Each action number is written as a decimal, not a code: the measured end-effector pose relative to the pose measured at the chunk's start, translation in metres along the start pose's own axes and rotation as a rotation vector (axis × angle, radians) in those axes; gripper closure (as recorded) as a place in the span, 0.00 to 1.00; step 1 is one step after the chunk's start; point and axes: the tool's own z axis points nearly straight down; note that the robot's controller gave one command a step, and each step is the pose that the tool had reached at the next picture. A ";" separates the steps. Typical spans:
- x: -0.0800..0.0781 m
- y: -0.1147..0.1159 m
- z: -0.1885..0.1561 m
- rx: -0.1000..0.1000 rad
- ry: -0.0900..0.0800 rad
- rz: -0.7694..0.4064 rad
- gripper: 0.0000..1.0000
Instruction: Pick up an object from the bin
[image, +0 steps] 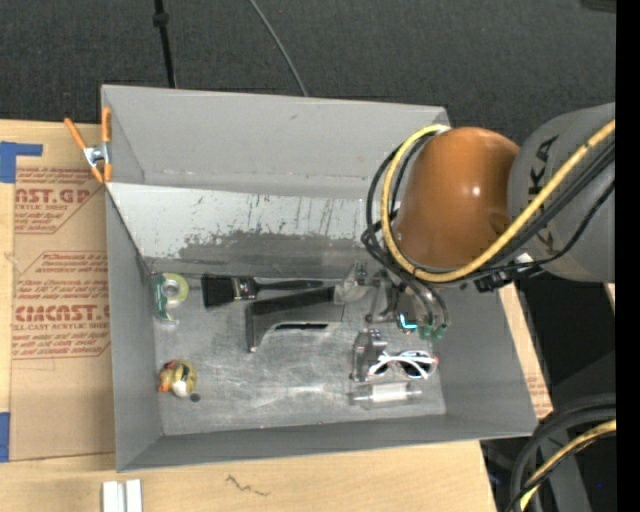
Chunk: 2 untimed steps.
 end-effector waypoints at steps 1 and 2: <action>0.000 0.000 0.000 0.000 0.000 0.000 0.00; 0.000 0.000 0.001 0.000 -0.002 -0.001 0.00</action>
Offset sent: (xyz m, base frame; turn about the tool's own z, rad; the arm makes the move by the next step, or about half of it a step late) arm -0.0237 0.0450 -0.1242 -0.0844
